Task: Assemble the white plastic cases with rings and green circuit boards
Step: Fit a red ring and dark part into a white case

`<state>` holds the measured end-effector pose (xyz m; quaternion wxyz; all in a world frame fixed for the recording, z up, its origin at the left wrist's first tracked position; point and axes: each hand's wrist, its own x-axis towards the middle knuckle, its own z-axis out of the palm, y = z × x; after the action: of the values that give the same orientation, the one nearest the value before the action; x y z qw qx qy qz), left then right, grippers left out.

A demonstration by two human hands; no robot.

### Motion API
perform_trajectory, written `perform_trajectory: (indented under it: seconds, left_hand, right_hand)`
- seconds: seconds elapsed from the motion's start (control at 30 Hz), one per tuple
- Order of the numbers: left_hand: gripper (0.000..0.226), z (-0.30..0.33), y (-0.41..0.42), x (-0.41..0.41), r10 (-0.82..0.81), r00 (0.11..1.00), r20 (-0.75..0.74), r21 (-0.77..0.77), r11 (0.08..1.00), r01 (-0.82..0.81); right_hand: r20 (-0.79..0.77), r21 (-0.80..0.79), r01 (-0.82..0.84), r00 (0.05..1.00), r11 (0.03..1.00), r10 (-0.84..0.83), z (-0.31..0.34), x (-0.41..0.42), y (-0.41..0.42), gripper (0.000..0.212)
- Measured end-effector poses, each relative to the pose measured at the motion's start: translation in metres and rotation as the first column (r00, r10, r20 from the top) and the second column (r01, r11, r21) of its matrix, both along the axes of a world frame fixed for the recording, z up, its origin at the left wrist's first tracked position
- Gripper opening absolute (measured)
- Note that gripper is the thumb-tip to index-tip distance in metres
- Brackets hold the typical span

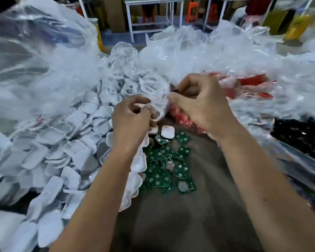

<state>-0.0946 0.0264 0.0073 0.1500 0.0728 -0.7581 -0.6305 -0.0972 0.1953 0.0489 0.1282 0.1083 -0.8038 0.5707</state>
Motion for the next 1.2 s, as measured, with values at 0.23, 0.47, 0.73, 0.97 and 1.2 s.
perform_trajectory:
  seconds: [0.23,0.47,0.73,0.97,1.2]
  left_hand:
    - [0.014,-0.013,-0.028,-0.009,-0.028,0.999,0.022,0.015,1.0,0.028]
    - [0.018,-0.013,-0.026,-0.011,-0.098,0.993,0.059,0.199,0.976,0.085]
    - [0.012,-0.013,-0.022,-0.006,-0.106,0.994,0.009,0.207,0.973,0.102]
    - [0.009,-0.011,-0.022,-0.002,-0.114,0.993,0.016,0.201,0.973,0.109]
    - [0.006,-0.008,-0.024,-0.002,-0.142,0.989,0.028,0.181,0.974,0.135]
  right_hand:
    - [0.241,-0.416,-0.071,0.953,0.906,0.185,-0.072,-0.005,-0.019,0.014]
    - [0.281,-0.577,-0.093,0.91,0.812,0.304,-0.068,-0.006,-0.021,0.016]
    - [0.098,-0.574,-0.196,0.948,0.795,0.304,-0.068,-0.006,-0.022,0.015]
    - [-0.063,-0.328,-0.224,0.975,0.918,0.215,-0.068,-0.006,-0.022,0.029]
    - [-0.052,-0.345,-0.251,0.967,0.905,0.248,-0.065,-0.002,-0.023,0.028]
